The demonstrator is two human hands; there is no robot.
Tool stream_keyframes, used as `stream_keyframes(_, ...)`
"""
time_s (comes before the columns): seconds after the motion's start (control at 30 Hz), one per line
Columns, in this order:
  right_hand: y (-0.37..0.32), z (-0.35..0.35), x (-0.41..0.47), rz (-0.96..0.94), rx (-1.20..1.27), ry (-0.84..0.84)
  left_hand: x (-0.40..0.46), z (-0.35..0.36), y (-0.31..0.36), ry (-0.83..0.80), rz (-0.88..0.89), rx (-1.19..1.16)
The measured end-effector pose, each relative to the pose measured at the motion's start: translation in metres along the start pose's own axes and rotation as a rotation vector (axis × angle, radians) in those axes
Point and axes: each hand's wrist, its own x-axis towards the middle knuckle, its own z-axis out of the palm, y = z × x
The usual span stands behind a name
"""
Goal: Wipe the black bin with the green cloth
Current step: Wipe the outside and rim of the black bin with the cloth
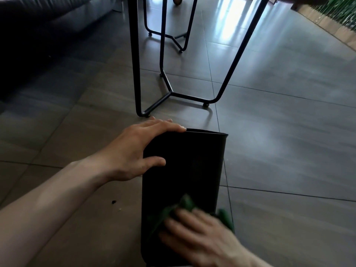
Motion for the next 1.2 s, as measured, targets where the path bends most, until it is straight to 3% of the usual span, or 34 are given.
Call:
stream_keyframes(0.07,0.031,-0.013,0.018,0.106,0.113,0.101,0.001,0.0,0.0,-0.001,0.015,0.002)
stream_keyframes(0.13,0.065,-0.02,0.039,0.332,0.134,0.2,0.001,0.0,0.001,0.006,0.026,-0.007)
stream_keyframes(0.2,0.07,-0.015,0.05,0.426,0.114,0.213,0.001,-0.001,0.002,0.02,0.02,-0.016)
stream_keyframes(0.27,0.05,-0.002,0.037,0.303,0.09,0.163,0.002,-0.002,0.002,0.021,0.018,-0.021)
stream_keyframes(0.4,-0.002,0.017,-0.018,-0.144,-0.029,-0.034,0.001,-0.002,0.002,-0.005,-0.022,-0.006)
stream_keyframes(0.5,0.01,0.009,-0.02,-0.215,-0.046,-0.061,0.001,0.0,0.003,-0.001,-0.009,-0.005)
stream_keyframes(0.57,0.035,-0.001,-0.004,-0.07,0.039,0.029,0.002,0.0,0.003,0.014,0.008,0.002)
stream_keyframes(0.67,0.075,-0.015,0.029,0.297,0.103,0.196,0.002,0.0,0.004,0.024,0.035,-0.006)
stream_keyframes(0.73,0.077,-0.014,0.04,0.407,0.112,0.252,0.002,0.0,0.005,0.038,0.049,-0.013)
stream_keyframes(0.93,0.012,0.005,-0.019,-0.163,0.018,-0.001,0.0,-0.001,0.007,-0.02,0.009,-0.007)
stream_keyframes(1.0,0.024,-0.002,-0.017,-0.205,0.032,-0.012,0.0,-0.002,0.008,-0.027,0.007,-0.02)
stream_keyframes(1.2,0.09,-0.023,0.037,0.389,0.12,0.291,-0.001,-0.003,0.01,-0.006,0.019,-0.041)
